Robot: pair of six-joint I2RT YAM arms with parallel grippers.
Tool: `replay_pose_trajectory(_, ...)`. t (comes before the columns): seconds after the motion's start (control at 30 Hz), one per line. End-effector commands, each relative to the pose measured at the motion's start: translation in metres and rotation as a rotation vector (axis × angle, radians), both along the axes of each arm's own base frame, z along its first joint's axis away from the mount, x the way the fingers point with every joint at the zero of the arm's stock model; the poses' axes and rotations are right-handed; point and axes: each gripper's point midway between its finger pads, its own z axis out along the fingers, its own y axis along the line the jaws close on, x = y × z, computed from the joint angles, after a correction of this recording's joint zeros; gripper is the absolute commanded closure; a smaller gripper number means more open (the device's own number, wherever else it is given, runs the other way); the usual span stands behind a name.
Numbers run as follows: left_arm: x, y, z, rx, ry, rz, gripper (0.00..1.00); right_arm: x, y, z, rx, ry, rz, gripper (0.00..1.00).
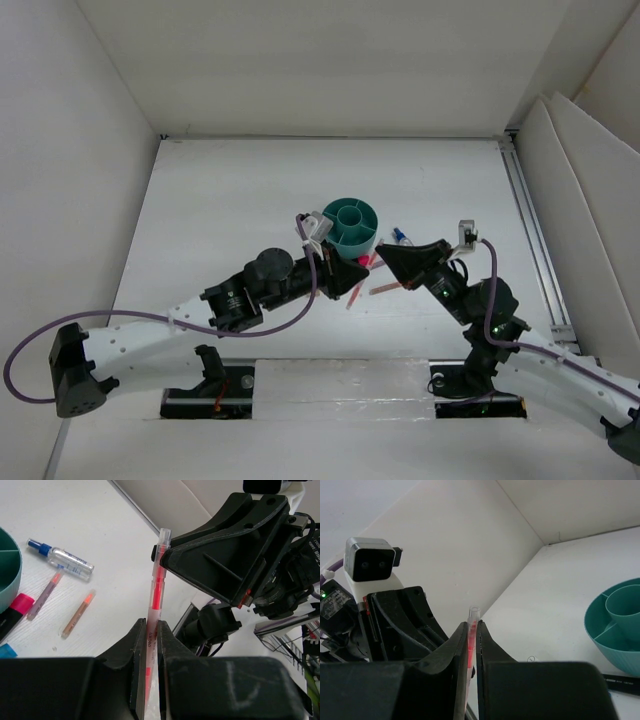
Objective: Sort the stationery into containers
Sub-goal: Close the pen cap on the pen.
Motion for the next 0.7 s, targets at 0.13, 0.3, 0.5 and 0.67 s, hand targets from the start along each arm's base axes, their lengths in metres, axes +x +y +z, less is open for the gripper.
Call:
replay_pose_trajectory(0.13,0.009,0.004,0.066,-0.166,-0.028,0.062,1.0,0.006,0.003,-0.029,-0.111,-0.001,-0.024,1.0)
replay_pose_trajectory(0.3,0.007,0.003,0.066,-0.17,-0.02,0.053,1.0,0.007,0.002,-0.03,-0.124,-0.013,-0.029,1.0)
replay_pose_trajectory(0.5,0.006,0.005,0.072,-0.187,-0.028,0.052,1.0,0.007,0.002,-0.035,-0.138,-0.014,-0.031,1.0)
replay_pose_trajectory(0.67,0.006,0.005,0.072,-0.187,-0.028,0.052,1.0,0.007,0.006,-0.04,-0.159,-0.009,-0.024,1.0)
